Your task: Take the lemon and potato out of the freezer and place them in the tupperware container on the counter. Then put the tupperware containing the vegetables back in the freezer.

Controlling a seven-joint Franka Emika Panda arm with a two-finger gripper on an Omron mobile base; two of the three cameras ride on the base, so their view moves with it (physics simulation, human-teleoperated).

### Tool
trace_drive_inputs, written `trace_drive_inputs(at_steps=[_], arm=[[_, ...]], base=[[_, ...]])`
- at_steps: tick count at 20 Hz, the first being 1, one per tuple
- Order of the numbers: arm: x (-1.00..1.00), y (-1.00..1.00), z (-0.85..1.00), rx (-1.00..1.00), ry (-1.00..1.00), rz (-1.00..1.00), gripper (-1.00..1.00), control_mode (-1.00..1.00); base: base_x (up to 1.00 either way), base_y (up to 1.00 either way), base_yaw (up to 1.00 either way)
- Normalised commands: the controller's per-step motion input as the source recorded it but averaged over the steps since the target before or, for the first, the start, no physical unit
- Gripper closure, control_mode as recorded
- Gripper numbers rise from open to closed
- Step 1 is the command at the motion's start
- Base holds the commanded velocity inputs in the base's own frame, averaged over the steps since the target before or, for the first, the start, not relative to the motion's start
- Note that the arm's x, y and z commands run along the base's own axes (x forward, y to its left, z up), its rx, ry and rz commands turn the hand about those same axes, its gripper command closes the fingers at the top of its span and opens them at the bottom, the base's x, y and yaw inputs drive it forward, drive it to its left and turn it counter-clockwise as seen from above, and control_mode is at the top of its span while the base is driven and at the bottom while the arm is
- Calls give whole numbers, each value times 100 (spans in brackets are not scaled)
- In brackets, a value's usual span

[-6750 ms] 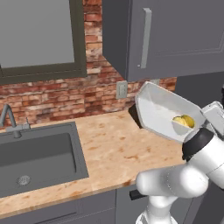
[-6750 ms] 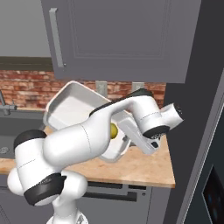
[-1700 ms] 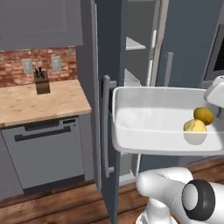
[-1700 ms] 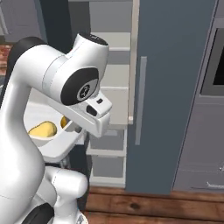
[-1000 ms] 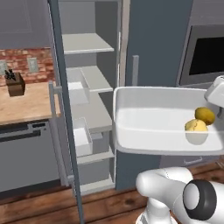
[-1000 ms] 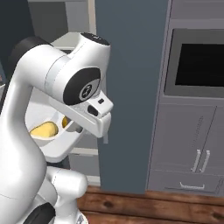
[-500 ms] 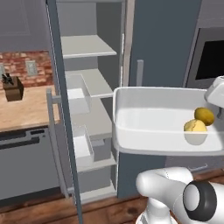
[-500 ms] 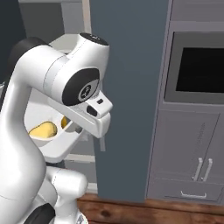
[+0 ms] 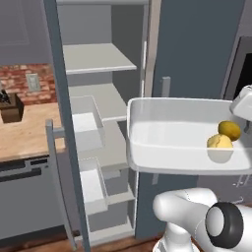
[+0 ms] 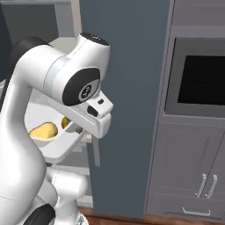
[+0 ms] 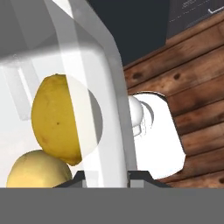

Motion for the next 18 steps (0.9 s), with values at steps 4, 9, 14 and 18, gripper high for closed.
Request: trace_drive_inputs(at_steps=[4,9,14,18], arm=[[0,0,0,0,0,0,100,100],[0,0,0,0,0,0,100,100],[0,0,0,0,0,0,100,100],[0,0,7,2,0,1,100,-100]], base=[[67,-13,5],[63,-8,6],[52,-4,6],[5,0,3]])
